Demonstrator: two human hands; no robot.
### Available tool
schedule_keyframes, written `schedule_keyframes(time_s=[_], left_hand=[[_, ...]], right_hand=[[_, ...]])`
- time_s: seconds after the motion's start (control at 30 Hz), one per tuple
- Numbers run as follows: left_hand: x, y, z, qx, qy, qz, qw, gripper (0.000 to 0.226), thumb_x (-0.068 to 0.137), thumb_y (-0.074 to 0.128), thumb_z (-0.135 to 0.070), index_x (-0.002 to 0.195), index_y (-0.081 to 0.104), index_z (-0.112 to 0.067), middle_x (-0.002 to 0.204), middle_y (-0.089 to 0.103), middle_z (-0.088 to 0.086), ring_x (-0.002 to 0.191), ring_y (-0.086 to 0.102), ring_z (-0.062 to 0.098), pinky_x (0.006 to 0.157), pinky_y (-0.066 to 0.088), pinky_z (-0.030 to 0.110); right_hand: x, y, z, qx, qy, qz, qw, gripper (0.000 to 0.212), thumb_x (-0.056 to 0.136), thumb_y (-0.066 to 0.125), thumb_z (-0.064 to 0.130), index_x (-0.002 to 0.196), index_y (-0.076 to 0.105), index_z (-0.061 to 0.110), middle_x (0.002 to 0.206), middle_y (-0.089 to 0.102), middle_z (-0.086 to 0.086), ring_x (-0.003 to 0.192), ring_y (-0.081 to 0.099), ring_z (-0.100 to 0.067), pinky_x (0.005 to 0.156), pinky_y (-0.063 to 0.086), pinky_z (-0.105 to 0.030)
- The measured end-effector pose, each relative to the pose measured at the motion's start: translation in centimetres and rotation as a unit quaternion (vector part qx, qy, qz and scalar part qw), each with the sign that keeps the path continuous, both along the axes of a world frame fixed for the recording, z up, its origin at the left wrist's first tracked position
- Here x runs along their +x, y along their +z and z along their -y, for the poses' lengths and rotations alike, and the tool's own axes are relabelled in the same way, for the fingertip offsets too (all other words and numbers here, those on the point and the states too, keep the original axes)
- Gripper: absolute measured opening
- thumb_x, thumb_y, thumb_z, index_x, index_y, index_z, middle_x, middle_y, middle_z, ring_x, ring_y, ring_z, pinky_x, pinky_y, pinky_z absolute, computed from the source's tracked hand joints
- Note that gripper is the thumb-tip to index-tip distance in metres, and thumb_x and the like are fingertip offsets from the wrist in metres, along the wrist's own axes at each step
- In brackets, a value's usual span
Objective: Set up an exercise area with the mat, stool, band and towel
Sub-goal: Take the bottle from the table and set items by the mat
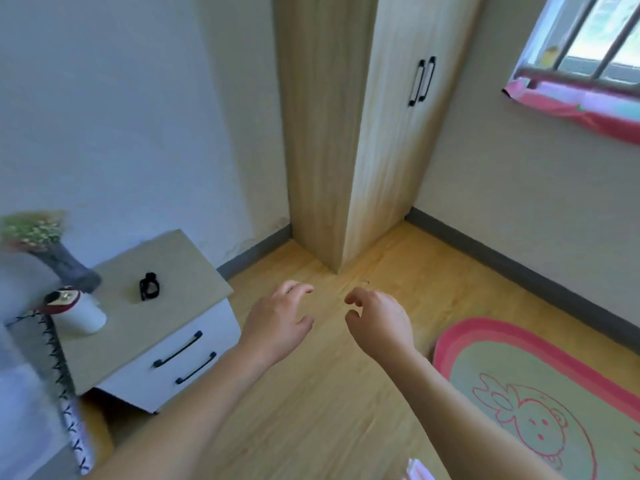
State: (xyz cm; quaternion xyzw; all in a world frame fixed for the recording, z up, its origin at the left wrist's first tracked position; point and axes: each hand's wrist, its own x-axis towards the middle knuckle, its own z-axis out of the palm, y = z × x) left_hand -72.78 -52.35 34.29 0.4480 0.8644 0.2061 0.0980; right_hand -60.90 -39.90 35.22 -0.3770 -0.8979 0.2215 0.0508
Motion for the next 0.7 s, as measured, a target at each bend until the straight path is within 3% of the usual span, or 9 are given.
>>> schedule_keyframes(time_s=[0.23, 0.37, 0.7], left_hand=[[-11.3, 2.8, 10.6, 0.009, 0.053, -0.026, 0.998, 0.050, 0.092, 0.054, -0.033, 0.139, 0.040, -0.026, 0.142, 0.039, -0.007, 0.124, 0.043, 0.013, 0.097, 0.039, 0.028], [-16.1, 3.1, 16.9, 0.014, 0.109, -0.024, 0.994, 0.048, 0.092, 0.056, -0.031, 0.138, 0.042, -0.024, 0.139, 0.041, -0.006, 0.123, 0.044, 0.015, 0.096, 0.041, 0.030], [-22.1, 1.4, 28.3, -0.004, 0.221, -0.024, 0.975, 0.050, 0.090, 0.057, -0.031, 0.137, 0.043, -0.023, 0.138, 0.043, -0.002, 0.119, 0.047, 0.018, 0.094, 0.043, 0.032]], right_hand=[[-13.2, 3.1, 8.7, 0.004, 0.066, 0.000, 0.998, 0.033, 0.091, 0.052, 0.024, 0.122, 0.061, 0.029, 0.119, 0.062, 0.008, 0.107, 0.057, -0.014, 0.079, 0.050, -0.028], [-19.1, 3.8, 13.4, 0.007, 0.114, 0.002, 0.993, 0.031, 0.092, 0.052, 0.024, 0.121, 0.060, 0.029, 0.117, 0.062, 0.009, 0.101, 0.058, -0.013, 0.071, 0.047, -0.026], [-29.1, 3.4, 22.8, -0.023, 0.248, 0.040, 0.968, 0.032, 0.090, 0.052, 0.021, 0.120, 0.060, 0.029, 0.116, 0.064, 0.007, 0.097, 0.060, -0.012, 0.066, 0.048, -0.024]])
